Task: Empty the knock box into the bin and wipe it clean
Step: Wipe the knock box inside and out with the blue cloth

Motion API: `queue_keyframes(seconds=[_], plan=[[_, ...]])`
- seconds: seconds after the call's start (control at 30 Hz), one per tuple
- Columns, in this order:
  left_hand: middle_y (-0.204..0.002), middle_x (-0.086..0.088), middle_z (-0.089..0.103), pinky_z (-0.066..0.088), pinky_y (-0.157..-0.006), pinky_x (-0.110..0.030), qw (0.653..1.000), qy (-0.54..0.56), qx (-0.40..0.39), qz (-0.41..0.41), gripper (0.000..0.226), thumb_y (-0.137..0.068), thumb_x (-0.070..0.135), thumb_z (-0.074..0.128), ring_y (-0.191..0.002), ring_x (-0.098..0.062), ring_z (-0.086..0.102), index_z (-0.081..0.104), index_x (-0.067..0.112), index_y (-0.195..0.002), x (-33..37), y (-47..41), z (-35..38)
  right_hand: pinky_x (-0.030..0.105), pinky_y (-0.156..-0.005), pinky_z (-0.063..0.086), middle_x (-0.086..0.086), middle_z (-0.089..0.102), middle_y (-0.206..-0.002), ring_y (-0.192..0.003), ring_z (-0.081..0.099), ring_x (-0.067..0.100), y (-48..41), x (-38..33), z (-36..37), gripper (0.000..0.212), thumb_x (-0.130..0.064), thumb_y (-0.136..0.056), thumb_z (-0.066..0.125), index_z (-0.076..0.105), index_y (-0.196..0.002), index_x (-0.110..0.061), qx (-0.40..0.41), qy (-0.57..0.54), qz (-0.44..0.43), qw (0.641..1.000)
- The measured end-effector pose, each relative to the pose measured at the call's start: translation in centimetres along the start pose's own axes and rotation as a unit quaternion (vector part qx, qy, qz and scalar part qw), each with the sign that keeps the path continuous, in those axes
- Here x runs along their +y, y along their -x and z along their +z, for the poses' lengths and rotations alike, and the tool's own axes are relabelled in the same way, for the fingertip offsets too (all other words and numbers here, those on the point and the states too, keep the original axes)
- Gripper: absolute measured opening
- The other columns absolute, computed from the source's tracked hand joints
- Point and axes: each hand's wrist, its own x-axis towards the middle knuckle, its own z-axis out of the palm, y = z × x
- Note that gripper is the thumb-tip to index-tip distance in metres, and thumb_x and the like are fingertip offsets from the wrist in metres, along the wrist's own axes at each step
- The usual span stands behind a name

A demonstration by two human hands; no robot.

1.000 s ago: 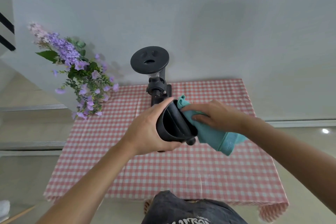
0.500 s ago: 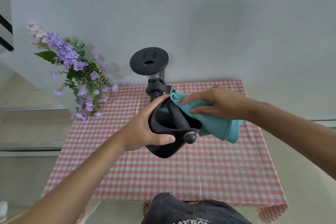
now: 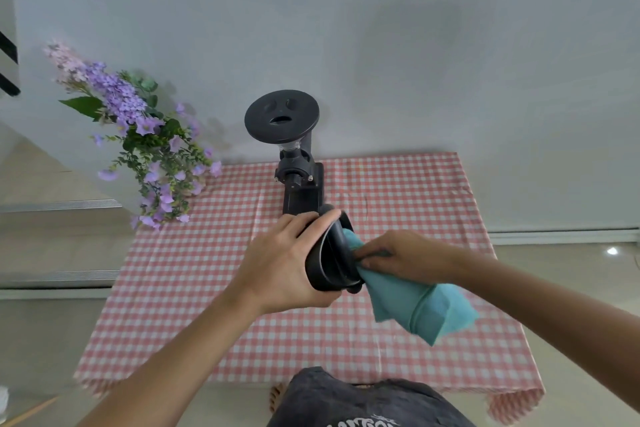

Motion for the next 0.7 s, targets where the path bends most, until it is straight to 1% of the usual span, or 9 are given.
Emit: queue_keyframes(seconds=[0.07,0.13,0.2,0.27,0.33,0.4,0.53,0.6,0.7], plan=[[-0.139,0.001,0.066,0.065,-0.066,-0.039,1.0,-0.026,0.007,0.012,0.111,-0.06,0.07,0.08,-0.122,-0.023,0.066,0.042,0.028,-0.155,0.1,0.3,0.9,0.021,-0.093,0.049,-0.028,0.071,-0.115,-0.103,0.066,-0.003,0.2,0.6,0.8,0.028,-0.037,-0.101,0.052,0.069,-0.121,-0.047,-0.028,-0.066,0.019,0.997],[-0.14,0.0,0.066,0.065,-0.066,-0.039,1.0,-0.023,0.01,0.011,0.11,-0.061,0.07,0.079,-0.124,-0.023,0.064,0.043,0.026,-0.155,0.2,0.3,1.6,0.015,-0.09,0.046,-0.037,0.069,-0.109,-0.102,0.064,-0.011,0.4,1.2,0.8,0.026,-0.041,-0.099,0.054,0.068,-0.118,-0.051,-0.041,-0.102,0.039,0.993],[-0.14,-0.001,0.066,0.065,-0.068,-0.04,1.0,-0.017,0.016,0.012,0.108,-0.062,0.069,0.079,-0.124,-0.023,0.064,0.047,0.022,-0.154,0.1,0.4,2.1,0.017,-0.092,0.046,-0.033,0.07,-0.114,-0.103,0.065,-0.01,0.8,1.8,0.6,0.026,-0.043,-0.098,0.056,0.07,-0.119,-0.047,-0.055,-0.137,0.058,0.987],[-0.14,-0.002,0.066,0.066,-0.069,-0.042,1.0,-0.015,0.022,0.001,0.109,-0.061,0.067,0.081,-0.122,-0.025,0.066,0.049,0.02,-0.154,-0.3,0.5,2.1,0.016,-0.089,0.048,-0.029,0.07,-0.117,-0.103,0.066,-0.009,1.2,2.0,0.2,0.026,-0.042,-0.098,0.058,0.071,-0.12,-0.045,-0.066,-0.167,0.066,0.982],[-0.141,0.0,0.064,0.065,-0.07,-0.04,0.999,-0.003,0.03,-0.032,0.111,-0.06,0.067,0.083,-0.121,-0.024,0.066,0.044,0.024,-0.155,-0.6,0.6,2.0,0.016,-0.088,0.049,-0.027,0.07,-0.119,-0.104,0.066,-0.007,1.6,1.9,-0.2,0.027,-0.041,-0.099,0.057,0.07,-0.121,-0.046,-0.054,-0.175,0.056,0.981],[-0.143,0.004,0.062,0.062,-0.073,-0.035,0.997,0.014,0.039,-0.064,0.114,-0.061,0.068,0.083,-0.122,-0.021,0.065,0.04,0.026,-0.157,-0.8,0.7,2.0,0.017,-0.087,0.049,-0.028,0.069,-0.118,-0.102,0.066,-0.007,1.9,1.7,-0.3,0.027,-0.041,-0.1,0.055,0.068,-0.122,-0.048,-0.032,-0.171,0.047,0.984],[-0.149,0.005,0.058,0.057,-0.087,-0.03,0.986,0.074,0.056,-0.138,0.117,-0.062,0.067,0.087,-0.126,-0.018,0.062,0.036,0.025,-0.159,-0.4,1.2,2.9,0.014,-0.073,0.05,-0.025,0.071,-0.11,-0.091,0.068,-0.007,2.3,1.6,0.9,0.027,-0.041,-0.1,0.055,0.066,-0.121,-0.053,0.047,-0.187,0.043,0.98],[-0.15,0.004,0.058,0.054,-0.093,-0.028,0.972,0.117,0.084,-0.183,0.117,-0.064,0.064,0.089,-0.129,-0.017,0.061,0.035,0.024,-0.16,-0.1,1.5,3.6,0.014,-0.07,0.051,-0.024,0.071,-0.107,-0.088,0.068,-0.005,2.6,1.7,2.0,0.026,-0.041,-0.099,0.056,0.066,-0.118,-0.055,0.088,-0.196,0.047,0.975],[-0.148,0.011,0.06,0.06,-0.097,-0.033,0.934,0.2,0.14,-0.263,0.115,-0.064,0.059,0.09,-0.129,-0.011,0.062,0.032,0.032,-0.159,0.4,1.5,4.2,0.016,-0.072,0.052,-0.027,0.069,-0.106,-0.088,0.067,-0.004,2.9,2.4,4.1,0.026,-0.041,-0.099,0.056,0.064,-0.114,-0.06,0.081,-0.175,0.055,0.98]])
